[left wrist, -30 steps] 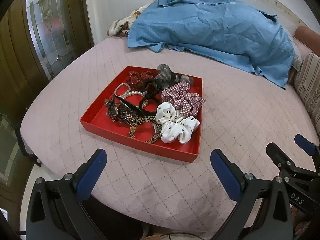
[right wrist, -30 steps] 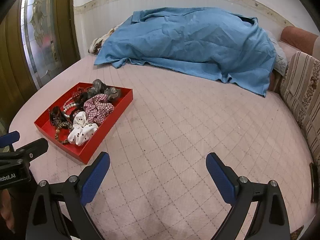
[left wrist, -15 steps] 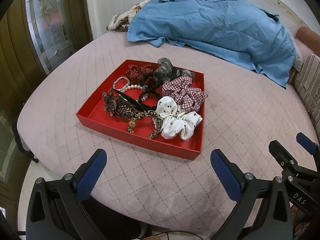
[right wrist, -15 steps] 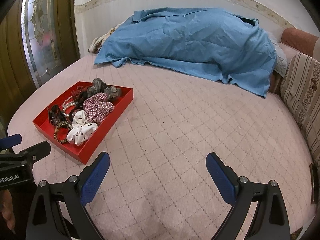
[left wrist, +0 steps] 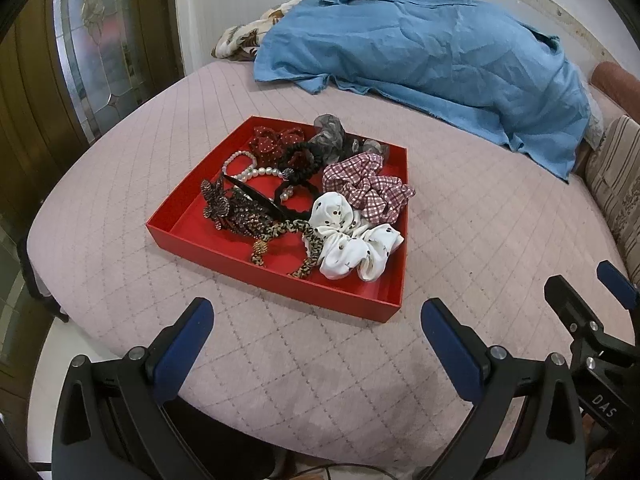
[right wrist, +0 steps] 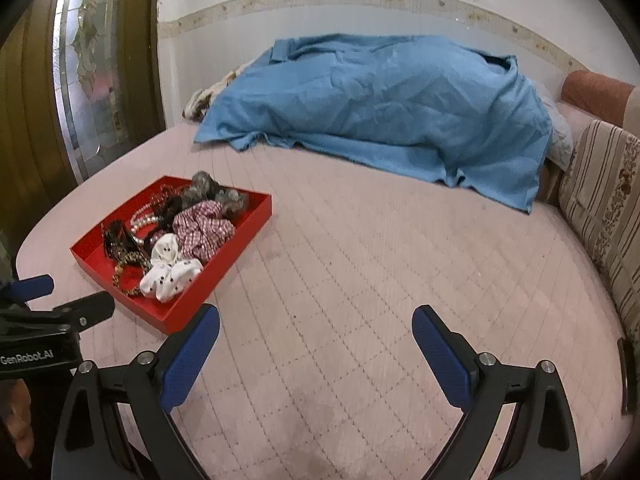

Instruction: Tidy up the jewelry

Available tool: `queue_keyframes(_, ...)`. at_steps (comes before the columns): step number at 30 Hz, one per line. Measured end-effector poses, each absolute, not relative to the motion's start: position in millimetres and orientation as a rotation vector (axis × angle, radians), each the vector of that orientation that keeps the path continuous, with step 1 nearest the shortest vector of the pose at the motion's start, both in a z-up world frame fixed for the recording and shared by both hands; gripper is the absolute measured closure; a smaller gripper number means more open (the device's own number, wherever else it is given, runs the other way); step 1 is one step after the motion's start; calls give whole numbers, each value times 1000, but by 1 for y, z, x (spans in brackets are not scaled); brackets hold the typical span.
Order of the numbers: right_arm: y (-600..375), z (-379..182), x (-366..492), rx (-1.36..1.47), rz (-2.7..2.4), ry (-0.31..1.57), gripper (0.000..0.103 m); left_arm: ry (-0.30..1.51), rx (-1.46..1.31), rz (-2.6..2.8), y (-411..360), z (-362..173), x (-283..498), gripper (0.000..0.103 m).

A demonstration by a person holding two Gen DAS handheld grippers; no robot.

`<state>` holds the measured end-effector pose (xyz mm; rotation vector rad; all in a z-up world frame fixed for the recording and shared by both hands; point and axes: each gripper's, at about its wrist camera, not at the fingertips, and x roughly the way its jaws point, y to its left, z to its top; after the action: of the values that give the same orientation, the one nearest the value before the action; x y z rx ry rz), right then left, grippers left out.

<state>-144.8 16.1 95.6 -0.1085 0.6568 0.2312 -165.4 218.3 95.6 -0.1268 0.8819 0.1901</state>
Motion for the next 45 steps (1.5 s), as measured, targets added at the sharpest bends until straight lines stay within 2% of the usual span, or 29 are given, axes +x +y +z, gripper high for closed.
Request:
queue_keyframes(13,17,99,-147,-113,224,625,4,809,-135,190,215,105,-172,0)
queue_keyframes(45,21,93,-146,-131,235,648,3,848,-132,196,218,97,-170,0)
